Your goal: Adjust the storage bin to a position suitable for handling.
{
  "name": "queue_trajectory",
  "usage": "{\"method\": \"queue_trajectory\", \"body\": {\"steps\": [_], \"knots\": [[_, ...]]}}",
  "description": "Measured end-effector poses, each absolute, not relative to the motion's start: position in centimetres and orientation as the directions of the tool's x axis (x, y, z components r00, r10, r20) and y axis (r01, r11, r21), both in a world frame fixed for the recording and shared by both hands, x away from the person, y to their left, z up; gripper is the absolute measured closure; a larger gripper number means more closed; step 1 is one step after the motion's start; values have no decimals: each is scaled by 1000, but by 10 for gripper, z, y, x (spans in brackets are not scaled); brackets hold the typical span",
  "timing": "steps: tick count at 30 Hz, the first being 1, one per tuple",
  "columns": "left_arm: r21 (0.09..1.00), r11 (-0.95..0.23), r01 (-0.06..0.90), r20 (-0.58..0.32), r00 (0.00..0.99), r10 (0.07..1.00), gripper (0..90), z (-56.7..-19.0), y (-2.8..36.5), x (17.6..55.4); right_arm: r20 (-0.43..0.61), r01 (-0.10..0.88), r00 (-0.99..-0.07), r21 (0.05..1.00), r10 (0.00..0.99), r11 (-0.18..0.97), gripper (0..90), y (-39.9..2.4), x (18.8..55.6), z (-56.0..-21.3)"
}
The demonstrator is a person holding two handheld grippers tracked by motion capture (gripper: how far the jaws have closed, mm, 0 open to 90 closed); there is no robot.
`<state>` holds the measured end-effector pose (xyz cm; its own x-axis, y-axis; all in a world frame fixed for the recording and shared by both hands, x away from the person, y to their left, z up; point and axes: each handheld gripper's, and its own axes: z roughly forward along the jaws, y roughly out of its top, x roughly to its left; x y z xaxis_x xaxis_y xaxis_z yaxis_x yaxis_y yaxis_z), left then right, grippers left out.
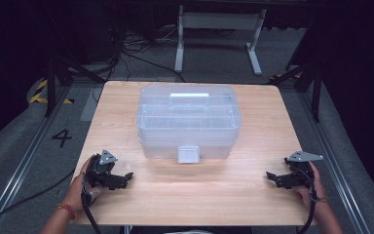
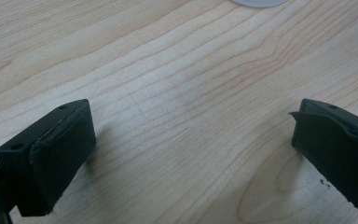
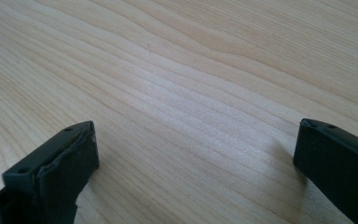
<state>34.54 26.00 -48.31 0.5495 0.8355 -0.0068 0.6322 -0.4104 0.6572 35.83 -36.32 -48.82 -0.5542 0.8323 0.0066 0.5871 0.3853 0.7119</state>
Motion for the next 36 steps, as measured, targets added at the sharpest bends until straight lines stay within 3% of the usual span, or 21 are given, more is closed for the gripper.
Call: {"method": "queue_trajectory", "body": {"steps": [28, 32, 33, 36], "knots": [[654, -476, 588, -5, 633, 774, 4, -483, 266, 350, 0, 568, -604, 701, 797, 431, 11, -365, 361, -486], [654, -476, 588, -5, 633, 774, 4, -483, 266, 350, 0, 559, -626, 697, 779, 449, 38, -366, 361, -485], [653, -477, 588, -5, 633, 774, 4, -483, 266, 350, 2, 547, -636, 707, 772, 448, 155, -367, 360, -484], [654, -476, 588, -5, 633, 774, 4, -483, 266, 350, -12, 532, -640, 715, 768, 454, 180, -367, 359, -482]]}}
